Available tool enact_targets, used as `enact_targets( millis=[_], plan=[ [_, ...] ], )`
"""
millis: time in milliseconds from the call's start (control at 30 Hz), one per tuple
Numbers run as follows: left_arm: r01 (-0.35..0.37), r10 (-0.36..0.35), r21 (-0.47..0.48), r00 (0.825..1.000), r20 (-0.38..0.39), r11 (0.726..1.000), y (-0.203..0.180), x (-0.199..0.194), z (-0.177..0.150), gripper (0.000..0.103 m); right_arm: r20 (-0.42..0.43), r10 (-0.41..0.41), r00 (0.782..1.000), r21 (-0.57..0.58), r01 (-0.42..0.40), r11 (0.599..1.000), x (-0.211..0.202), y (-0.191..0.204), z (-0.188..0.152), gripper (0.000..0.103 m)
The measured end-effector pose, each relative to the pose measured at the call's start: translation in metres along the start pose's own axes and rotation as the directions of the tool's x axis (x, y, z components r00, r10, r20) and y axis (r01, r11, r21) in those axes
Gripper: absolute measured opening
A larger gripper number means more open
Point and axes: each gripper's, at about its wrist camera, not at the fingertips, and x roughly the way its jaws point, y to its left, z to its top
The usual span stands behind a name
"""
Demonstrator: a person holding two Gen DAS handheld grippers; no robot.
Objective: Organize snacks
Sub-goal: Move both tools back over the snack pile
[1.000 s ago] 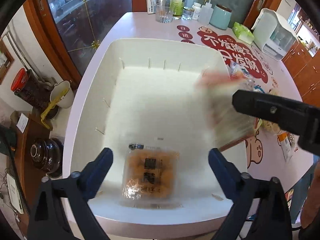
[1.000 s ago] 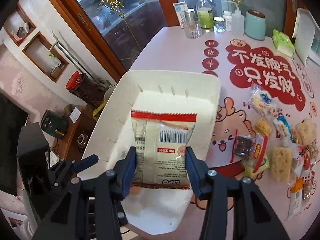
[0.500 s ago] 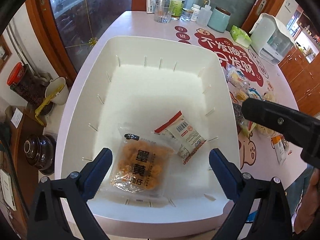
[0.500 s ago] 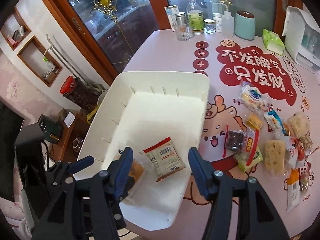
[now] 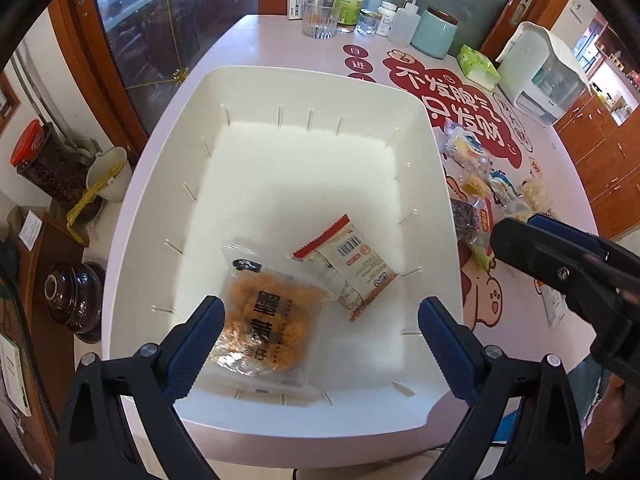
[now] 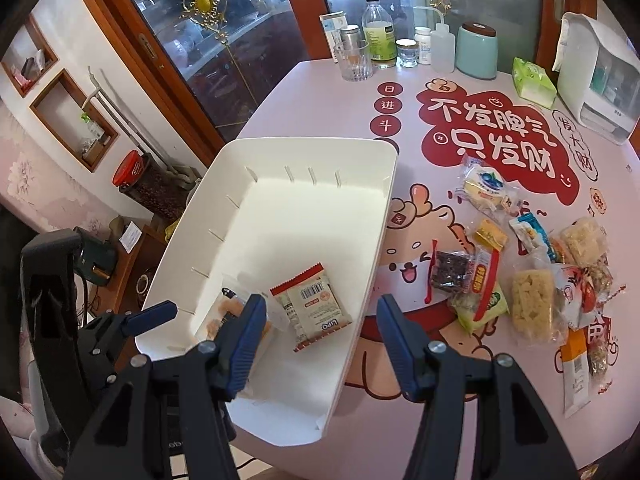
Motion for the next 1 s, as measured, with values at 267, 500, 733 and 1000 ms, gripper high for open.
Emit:
enact_targets(
  millis=[267, 500, 733, 1000],
  plan=[
    [-0.027, 0.027, 0.013, 1.0, 0.011, 1.0, -0.014, -0.008, 0.001, 0.097, 0.027, -0.001, 1.0, -0.009, 0.001, 1.0, -0.013, -0.008, -0.006, 0.058],
    [-0.069, 0.068, 0.03, 0.997, 0.047, 0.997, -0.034, -0.021, 0.001, 0.097, 0.065, 0.003, 0.998, -0.019, -0.001, 1.0, -0.03, -0.019, -0.011, 0.058],
    [-0.075, 0.072, 0.032, 0.994, 0.082, 0.997, -0.063, -0.035, 0.003, 0.097, 0.116, 0.006, 0.993, -0.009, -0.005, 1.0, -0.054, -0.041, -0.018, 0.058],
    [-0.033, 0.026, 0.072, 0.995, 0.092, 0.997, -0.124, -0.037, 0.0, 0.097, 0.178, -0.015, 0.984, 0.039, 0.008, 0.999, -0.087, -0.091, -0.031, 0.058]
  ],
)
